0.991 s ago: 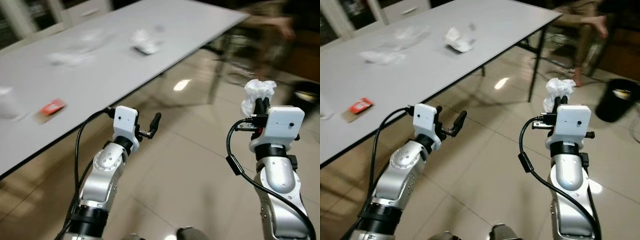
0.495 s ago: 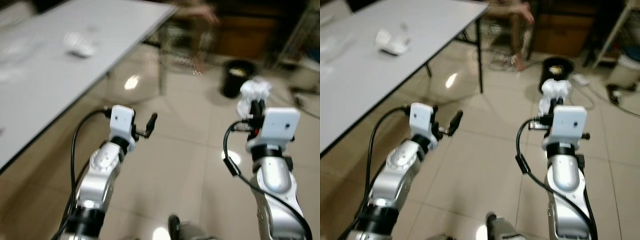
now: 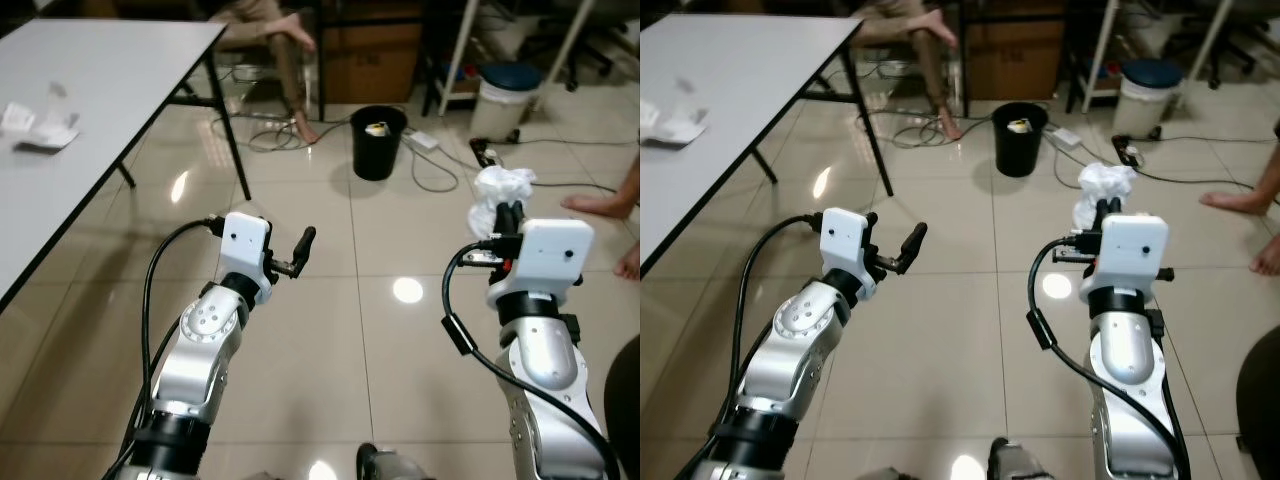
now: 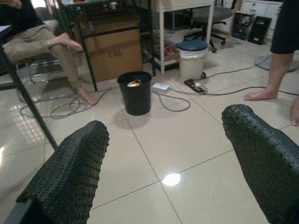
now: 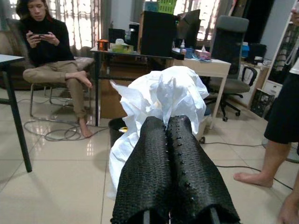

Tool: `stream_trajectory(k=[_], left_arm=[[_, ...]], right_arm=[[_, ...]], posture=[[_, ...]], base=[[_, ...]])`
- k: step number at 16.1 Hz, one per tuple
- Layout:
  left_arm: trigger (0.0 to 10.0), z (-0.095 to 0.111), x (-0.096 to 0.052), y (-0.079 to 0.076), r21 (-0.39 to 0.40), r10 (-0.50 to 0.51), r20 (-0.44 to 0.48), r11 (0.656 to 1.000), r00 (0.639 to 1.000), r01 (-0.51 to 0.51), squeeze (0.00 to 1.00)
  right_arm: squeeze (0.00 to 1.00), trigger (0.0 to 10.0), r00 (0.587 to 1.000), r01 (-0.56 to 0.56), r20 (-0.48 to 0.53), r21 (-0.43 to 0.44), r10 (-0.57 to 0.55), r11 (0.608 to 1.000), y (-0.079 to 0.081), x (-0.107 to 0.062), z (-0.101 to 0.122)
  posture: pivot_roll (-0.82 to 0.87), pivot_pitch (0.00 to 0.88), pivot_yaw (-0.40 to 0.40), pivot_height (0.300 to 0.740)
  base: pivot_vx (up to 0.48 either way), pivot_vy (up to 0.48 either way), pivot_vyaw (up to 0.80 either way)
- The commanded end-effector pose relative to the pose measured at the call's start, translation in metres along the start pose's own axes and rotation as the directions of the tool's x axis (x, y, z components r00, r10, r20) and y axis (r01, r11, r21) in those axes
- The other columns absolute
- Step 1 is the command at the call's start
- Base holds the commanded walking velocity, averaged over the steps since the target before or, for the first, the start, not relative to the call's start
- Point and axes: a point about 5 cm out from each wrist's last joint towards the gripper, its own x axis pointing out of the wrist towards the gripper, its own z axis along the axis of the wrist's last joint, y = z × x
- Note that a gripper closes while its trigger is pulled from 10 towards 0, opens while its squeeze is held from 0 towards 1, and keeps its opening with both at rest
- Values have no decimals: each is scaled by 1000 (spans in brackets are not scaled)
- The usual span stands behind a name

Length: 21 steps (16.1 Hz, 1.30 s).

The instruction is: Picking trash to rubbish bin

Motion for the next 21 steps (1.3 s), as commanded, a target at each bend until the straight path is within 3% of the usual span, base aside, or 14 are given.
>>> stream_trajectory(k=[1, 18, 21], left_arm=[[10000, 1, -2, 2, 3, -6, 0, 1000, 1000, 6, 0], [10000, -3, -3, -1, 16, -23, -13, 1000, 1000, 23, 0], [10000, -4, -3, -1, 16, -22, -15, 1000, 1000, 22, 0]], right_arm=[[0, 10000, 1000, -2, 8, 8, 2, 1000, 1, 0, 2], [0, 10000, 1000, -29, 7, 11, 29, 1000, 8, 0, 0], [0, 10000, 999, -32, 5, 7, 31, 999, 7, 1, -1]], posture=[[-84, 136, 73, 740], [-82, 127, 75, 740], [-83, 126, 73, 740]], base=[[0, 0, 0], [468, 0, 0], [480, 0, -523]])
